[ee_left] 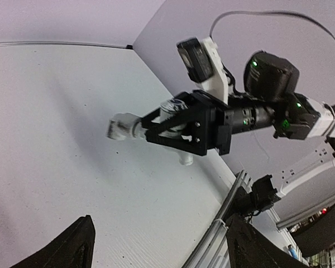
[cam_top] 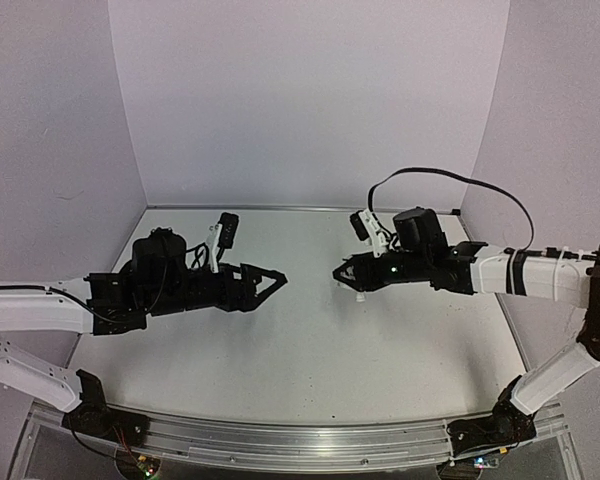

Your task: Install the water faucets

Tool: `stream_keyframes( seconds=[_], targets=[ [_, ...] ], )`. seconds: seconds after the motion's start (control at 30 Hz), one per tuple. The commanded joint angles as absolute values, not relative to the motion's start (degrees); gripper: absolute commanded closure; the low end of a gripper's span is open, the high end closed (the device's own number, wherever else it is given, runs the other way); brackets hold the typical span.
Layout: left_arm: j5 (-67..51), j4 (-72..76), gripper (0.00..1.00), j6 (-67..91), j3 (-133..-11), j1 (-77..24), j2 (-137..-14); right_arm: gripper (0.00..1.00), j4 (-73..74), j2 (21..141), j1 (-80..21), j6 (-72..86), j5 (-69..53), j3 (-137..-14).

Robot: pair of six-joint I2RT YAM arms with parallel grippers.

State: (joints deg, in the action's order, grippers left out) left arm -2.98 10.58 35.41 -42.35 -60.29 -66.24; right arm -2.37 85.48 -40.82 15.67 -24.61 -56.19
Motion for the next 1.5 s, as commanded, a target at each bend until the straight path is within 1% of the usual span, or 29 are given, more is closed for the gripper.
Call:
stream_keyframes(
  seconds=[0.0, 0.07, 0.13, 0.17, 0.23, 0.33, 0.4, 0.5, 0.57, 0.67, 0.73, 0.8, 0.83, 1.0, 1.23, 1.33, 1.47],
  targets=[
    [3.76, 9.11, 0.17, 38.70, -43.94, -58.65, -66.22, 1.00, 9.29, 80.43, -41.64, 7.73, -3.28, -54.79],
    [4.88, 8.28, 0.17, 39.71, -43.55, -57.76, -66.69, 1.00, 14.54, 81.59, -42.50, 7.10, 5.43, -55.17],
    [5.08, 7.95, 0.17, 40.88, -43.05, -56.64, -66.98, 0.99, 18.80, 83.44, -43.67, 6.96, 10.25, -55.31],
    [5.05, 7.90, 0.17, 41.37, -42.84, -56.11, -67.05, 0.96, 19.78, 84.37, -44.58, 7.01, 12.01, -55.14],
    [5.27, 7.79, 0.17, 42.23, -42.28, -55.39, -67.00, 0.94, 20.28, 86.66, -46.99, 7.44, 15.48, -54.86],
    [5.68, 7.62, 0.17, 43.31, -41.59, -54.60, -66.65, 0.93, 22.85, 93.18, -50.64, 9.21, 22.38, -57.55],
    [5.88, 7.47, 0.17, 43.77, -41.23, -54.23, -66.07, 0.88, 26.51, 98.87, -52.91, 10.88, 27.32, -60.97],
    [6.08, 7.24, 0.17, 44.02, -40.54, -53.93, -64.64, 0.68, 28.34, 104.19, -53.99, 11.44, 24.86, -63.99],
    [6.46, 6.83, 0.18, 44.03, -40.06, -53.86, -63.40, 0.51, 27.77, 104.65, -54.02, 11.04, 20.44, -64.48],
    [7.41, 6.06, 0.18, 43.88, -39.38, -53.66, -60.97, 0.24, 25.84, 100.88, -54.05, 10.90, 14.87, -64.10],
    [8.12, 5.33, 0.18, 43.67, -39.06, -53.47, -59.54, 0.13, 25.01, 96.94, -54.03, 11.01, 12.87, -64.30],
    [9.30, 4.36, 0.18, 43.21, -39.06, -53.31, -58.29, 0.05, 24.90, 92.45, -53.98, 11.04, 11.65, -65.65],
    [9.84, 3.68, 0.17, 42.97, -39.26, -53.24, -57.66, 0.03, 24.98, 90.48, -54.00, 10.95, 11.13, -66.63],
    [13.73, -1.24, 0.17, 40.29, -42.58, -53.00, -55.17, 0.02, 25.20, 77.96, -54.01, 8.87, 12.95, -69.13],
    [20.17, -7.59, 0.18, 32.51, -51.41, -52.97, -51.40, 0.02, 22.04, 56.21, -54.00, 2.71, 17.57, -68.47],
    [22.75, -8.59, 0.18, 28.95, -54.23, -52.91, -49.87, 0.02, 20.38, 51.25, -53.99, 1.08, 18.64, -69.24],
    [24.37, -9.99, 0.18, 25.88, -57.91, -52.91, -47.18, 0.02, 19.03, 47.28, -53.99, -1.50, 16.84, -70.73]
  ],
)
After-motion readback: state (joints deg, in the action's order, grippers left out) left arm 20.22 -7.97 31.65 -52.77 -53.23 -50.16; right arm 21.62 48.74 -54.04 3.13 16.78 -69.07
